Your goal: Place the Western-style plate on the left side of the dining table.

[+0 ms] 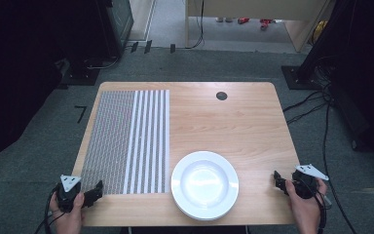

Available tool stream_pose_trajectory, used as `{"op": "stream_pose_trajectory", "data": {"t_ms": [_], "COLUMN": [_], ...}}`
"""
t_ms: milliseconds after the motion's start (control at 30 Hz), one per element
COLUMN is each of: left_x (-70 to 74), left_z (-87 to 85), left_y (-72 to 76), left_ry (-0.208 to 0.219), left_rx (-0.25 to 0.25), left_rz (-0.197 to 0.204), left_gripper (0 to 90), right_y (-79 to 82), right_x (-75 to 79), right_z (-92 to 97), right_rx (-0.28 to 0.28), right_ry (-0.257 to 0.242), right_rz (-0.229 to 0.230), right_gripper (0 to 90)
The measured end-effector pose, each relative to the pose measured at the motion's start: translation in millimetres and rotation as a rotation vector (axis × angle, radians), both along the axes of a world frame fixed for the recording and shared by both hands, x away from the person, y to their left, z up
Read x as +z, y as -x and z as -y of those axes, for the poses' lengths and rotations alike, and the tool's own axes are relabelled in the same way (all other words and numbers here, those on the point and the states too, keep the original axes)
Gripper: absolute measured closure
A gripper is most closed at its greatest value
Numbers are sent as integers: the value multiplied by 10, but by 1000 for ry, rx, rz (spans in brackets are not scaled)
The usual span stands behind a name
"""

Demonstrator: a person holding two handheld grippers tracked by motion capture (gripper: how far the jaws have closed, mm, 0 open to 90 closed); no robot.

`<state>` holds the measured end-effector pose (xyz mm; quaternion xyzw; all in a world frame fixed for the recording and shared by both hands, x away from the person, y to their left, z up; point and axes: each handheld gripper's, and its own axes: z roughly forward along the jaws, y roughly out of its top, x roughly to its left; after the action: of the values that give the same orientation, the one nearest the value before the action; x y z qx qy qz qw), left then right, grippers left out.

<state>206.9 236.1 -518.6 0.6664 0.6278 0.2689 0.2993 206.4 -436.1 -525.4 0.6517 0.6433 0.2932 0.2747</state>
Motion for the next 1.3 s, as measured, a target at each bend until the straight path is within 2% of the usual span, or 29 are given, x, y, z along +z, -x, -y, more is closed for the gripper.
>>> {"op": "stream_pose_trajectory", "data": {"t_ms": [67, 167, 267, 333, 433, 533, 567, 600, 700, 733, 1167, 1300], "left_x": [22, 43, 99, 159, 229, 311, 311, 346, 369, 395, 525, 548], "left_z": [-19, -23, 0, 40, 115, 262, 262, 348, 413, 479, 849, 985], "left_y": [4, 3, -1, 2, 2, -10, -10, -22, -35, -50, -103, -121], "left_ry": [23, 24, 28, 36, 48, 48, 48, 58, 61, 71, 100, 109], "left_rx": [12, 20, 25, 24, 16, -18, -18, -37, -51, -71, -149, -173], "left_rz": [2, 9, 29, 51, 73, 90, 90, 98, 102, 105, 123, 124], "left_gripper": [130, 130, 130, 130, 130, 130, 130, 130, 130, 130, 130, 130], "right_y": [0, 0, 5, 20, 31, 57, 57, 68, 74, 77, 79, 80], "right_x": [0, 1, 9, 73, 121, 211, 211, 251, 279, 305, 446, 486], "right_z": [1, 6, 30, 38, 29, -19, -19, -53, -80, -115, -338, -402], "right_rx": [0, -1, -10, -21, -24, -11, -11, -6, 0, 5, 54, 65], "right_ry": [-1, -3, -25, -41, -52, -66, -66, -80, -98, -102, -138, -163], "right_rz": [0, 3, 14, 44, 61, 88, 88, 100, 106, 114, 152, 163], "right_gripper": [166, 172, 179, 177, 174, 173, 173, 172, 172, 172, 173, 173]}}
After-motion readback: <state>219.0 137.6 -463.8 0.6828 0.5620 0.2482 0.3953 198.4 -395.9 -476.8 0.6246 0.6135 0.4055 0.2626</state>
